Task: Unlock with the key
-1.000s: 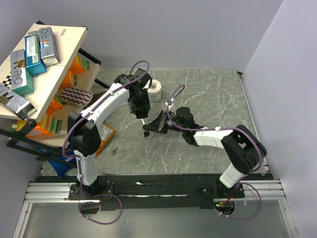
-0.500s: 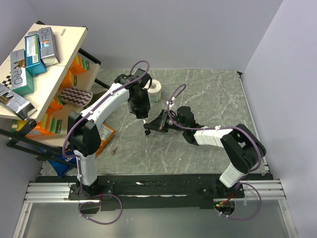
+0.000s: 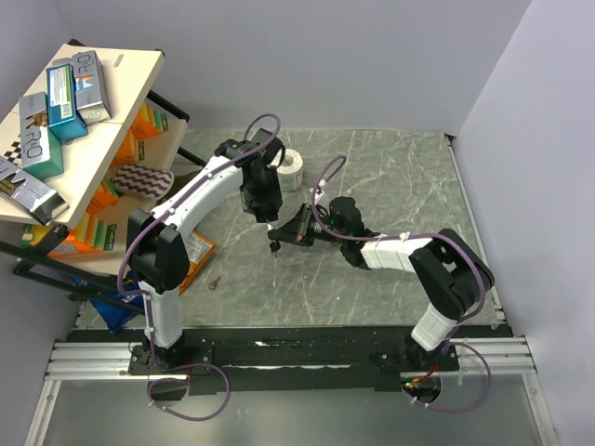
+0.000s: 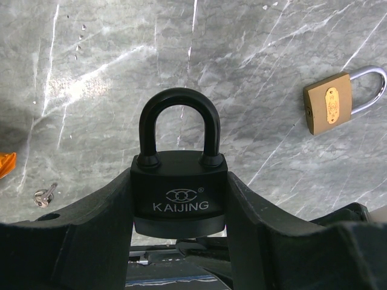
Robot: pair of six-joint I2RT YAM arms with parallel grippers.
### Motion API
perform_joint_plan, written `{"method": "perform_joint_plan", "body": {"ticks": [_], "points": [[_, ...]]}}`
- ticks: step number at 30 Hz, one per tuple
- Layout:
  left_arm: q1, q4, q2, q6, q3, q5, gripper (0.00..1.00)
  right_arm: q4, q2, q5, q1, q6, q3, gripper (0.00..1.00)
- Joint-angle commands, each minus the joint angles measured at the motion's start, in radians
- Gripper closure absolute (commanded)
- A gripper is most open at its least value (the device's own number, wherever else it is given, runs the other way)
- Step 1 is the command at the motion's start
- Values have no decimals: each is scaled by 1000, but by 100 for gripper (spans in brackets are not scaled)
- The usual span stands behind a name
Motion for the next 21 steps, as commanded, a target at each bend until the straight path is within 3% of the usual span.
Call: {"method": "perform_joint_plan", "body": {"ticks": [1, 11, 21], "points": [[-2, 16, -37, -1, 16, 24, 99, 56, 20, 6, -14, 9, 28, 100], [-2, 39, -67, -18, -28, 36, 99, 81, 48, 22, -27, 38, 50, 100], [-4, 122, -150, -80, -181, 56, 99, 93, 71, 45, -33, 50, 87, 100]]}}
